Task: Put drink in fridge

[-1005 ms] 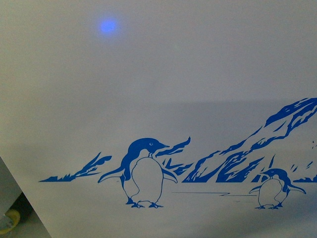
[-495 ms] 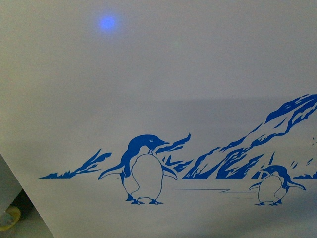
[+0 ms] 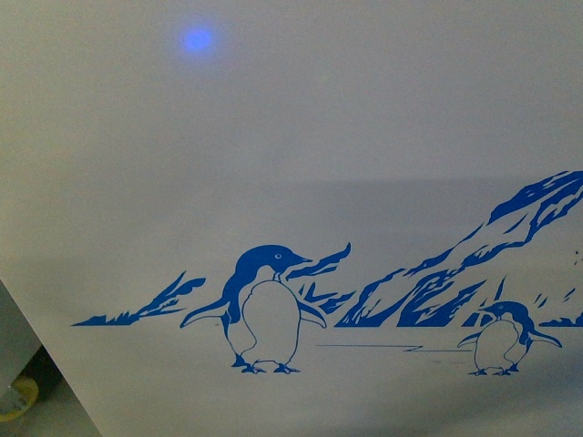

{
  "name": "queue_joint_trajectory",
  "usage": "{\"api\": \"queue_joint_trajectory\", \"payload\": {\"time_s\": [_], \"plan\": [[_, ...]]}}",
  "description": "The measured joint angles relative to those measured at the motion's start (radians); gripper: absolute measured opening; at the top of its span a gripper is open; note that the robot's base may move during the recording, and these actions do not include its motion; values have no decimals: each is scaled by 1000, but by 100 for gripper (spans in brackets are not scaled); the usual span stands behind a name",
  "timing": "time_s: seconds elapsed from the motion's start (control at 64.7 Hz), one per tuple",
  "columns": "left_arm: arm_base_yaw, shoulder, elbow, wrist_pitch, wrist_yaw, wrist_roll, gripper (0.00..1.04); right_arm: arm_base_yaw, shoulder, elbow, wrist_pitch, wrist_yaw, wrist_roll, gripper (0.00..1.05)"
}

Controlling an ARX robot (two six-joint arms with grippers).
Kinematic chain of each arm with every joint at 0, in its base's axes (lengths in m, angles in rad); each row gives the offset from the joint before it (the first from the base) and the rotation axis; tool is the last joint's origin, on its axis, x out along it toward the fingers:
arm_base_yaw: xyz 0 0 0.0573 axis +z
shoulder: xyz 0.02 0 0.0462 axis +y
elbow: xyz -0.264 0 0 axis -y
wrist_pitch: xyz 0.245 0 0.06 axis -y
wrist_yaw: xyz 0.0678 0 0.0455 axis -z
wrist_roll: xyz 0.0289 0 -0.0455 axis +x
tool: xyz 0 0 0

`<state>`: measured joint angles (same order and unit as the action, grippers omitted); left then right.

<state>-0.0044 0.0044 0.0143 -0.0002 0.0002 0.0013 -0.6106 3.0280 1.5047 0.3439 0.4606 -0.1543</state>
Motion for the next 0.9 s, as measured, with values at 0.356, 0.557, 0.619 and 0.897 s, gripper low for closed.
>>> {"api": "queue_joint_trajectory", "payload": {"time_s": [0.356,0.557,0.619,0.897], "plan": [[0,0,0,0,0,0,97,126,-245,-225,35,-212,80,41],[0,0,0,0,0,0,97,204,-711,-483,40,-347,137,40],[0,0,0,0,0,0,97,203,-851,-542,18,-389,156,40],[0,0,0,0,0,0,97,175,-1393,-707,-137,-530,184,40]]}}
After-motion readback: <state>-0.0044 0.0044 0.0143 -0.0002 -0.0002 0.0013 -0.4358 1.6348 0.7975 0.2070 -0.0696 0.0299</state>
